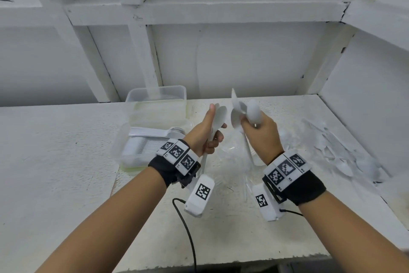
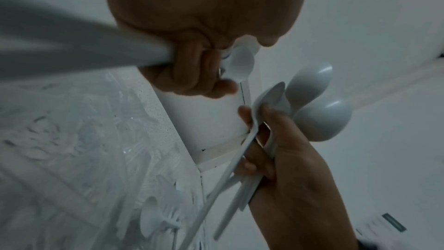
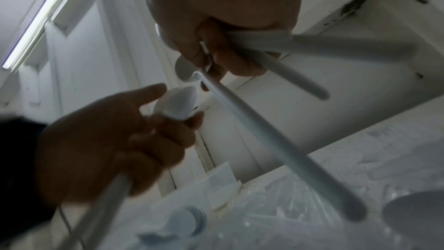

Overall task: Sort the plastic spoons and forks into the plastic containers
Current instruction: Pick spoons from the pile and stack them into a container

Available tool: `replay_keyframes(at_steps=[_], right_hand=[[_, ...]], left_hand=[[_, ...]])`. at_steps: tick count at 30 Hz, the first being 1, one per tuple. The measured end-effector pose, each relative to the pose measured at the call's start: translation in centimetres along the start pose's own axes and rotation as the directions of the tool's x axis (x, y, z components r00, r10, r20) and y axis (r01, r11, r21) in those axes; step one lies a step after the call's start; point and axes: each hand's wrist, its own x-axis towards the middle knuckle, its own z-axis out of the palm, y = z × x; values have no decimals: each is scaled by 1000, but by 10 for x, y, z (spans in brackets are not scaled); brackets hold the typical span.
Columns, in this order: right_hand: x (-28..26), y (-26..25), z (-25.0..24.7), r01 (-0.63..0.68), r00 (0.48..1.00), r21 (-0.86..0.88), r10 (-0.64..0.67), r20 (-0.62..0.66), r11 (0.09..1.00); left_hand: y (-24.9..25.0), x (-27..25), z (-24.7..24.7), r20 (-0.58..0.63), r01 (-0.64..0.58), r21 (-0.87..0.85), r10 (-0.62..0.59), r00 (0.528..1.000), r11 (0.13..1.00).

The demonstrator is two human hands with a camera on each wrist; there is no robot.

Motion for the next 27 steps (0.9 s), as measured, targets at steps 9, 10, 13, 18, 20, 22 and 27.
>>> replay_keyframes(at_steps=[9,10,13,18,20,22,27], right_hand=[[-1,-11,16,-186,981,146,177,73,972],[-1,-11,19,-190,981,144,181,74,971],[-5,-13,25,-180,982,131,170,84,975],[-9,-15,29,-145,988,181,132,84,973],[-12,-17,31,-103,992,170,89,86,980],[-15,-17,32,-81,994,128,71,84,988],[-21,-17,28,-30,995,26,28,92,999]], left_hand=[[-8,-11,10,79,-17,-170,31,996,985],[-8,-11,11,81,-21,-159,34,996,987],[-8,-11,13,85,-50,-114,60,995,992],[-10,-13,15,57,-110,-34,112,992,993],[-12,-13,15,72,-120,-55,123,990,991],[-11,-15,15,61,-111,-80,116,991,991],[-10,-17,14,-43,-125,-126,121,992,984]])
